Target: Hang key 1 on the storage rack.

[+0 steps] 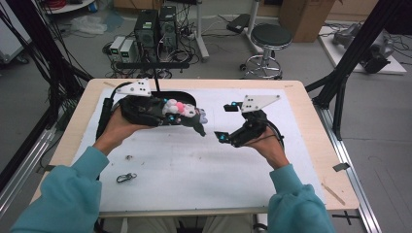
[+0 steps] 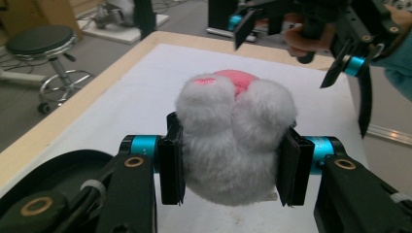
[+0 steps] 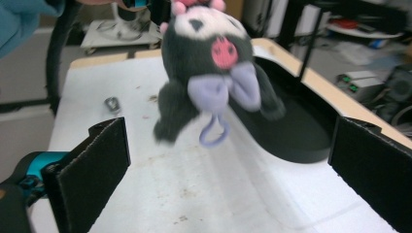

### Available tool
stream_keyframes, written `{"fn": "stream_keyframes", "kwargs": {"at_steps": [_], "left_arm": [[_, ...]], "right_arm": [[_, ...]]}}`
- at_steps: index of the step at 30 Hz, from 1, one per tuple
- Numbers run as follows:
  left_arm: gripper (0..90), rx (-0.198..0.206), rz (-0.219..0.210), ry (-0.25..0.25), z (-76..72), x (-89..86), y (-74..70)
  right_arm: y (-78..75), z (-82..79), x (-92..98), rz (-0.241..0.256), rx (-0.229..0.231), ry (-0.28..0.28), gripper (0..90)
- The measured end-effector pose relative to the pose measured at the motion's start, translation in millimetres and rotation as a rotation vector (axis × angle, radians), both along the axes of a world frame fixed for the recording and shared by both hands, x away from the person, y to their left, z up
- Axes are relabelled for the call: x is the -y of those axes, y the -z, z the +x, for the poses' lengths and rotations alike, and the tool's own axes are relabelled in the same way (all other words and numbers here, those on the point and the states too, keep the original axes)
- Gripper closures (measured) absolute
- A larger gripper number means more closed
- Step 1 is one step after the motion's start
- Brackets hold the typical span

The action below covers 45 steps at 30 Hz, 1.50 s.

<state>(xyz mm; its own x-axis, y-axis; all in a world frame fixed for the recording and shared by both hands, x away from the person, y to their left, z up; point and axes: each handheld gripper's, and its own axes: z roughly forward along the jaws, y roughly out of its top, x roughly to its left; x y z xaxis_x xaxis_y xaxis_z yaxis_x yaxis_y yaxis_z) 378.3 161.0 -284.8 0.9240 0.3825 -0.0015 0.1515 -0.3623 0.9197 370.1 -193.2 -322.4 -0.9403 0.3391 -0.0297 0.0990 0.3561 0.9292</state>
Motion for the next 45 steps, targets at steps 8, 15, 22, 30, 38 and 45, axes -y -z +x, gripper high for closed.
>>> {"fn": "stream_keyframes", "kwargs": {"at_steps": [8, 15, 22, 30, 38, 45], "left_arm": [[54.3, 0.003, 0.0, -0.138, 3.8, -16.7, -4.6], [54.2, 0.013, -0.002, -0.225, 8.2, -33.5, -6.8], [54.2, 0.017, -0.01, -0.322, 12.0, -53.9, -9.8], [54.1, 0.016, -0.021, -0.407, 18.0, -73.8, -10.7], [54.2, 0.017, -0.017, -0.471, 22.4, -87.0, -12.6], [54.2, 0.031, -0.01, -0.532, 24.9, -97.7, -17.5]], "right_arm": [[12.6, -13.6, 34.9, 0.072, 0.023, 0.125, 0.6], [27.2, -27.3, 60.8, 0.108, 0.019, 0.211, 0.6], [42.8, -34.9, 84.3, 0.15, 0.02, 0.31, 0.6], [66.9, -42.3, 105.0, 0.145, 0.042, 0.406, 0.6], [78.2, -48.8, 116.3, 0.164, 0.052, 0.458, 0.6], [81.7, -56.0, 118.3, 0.153, 0.094, 0.496, 0.6]]}}
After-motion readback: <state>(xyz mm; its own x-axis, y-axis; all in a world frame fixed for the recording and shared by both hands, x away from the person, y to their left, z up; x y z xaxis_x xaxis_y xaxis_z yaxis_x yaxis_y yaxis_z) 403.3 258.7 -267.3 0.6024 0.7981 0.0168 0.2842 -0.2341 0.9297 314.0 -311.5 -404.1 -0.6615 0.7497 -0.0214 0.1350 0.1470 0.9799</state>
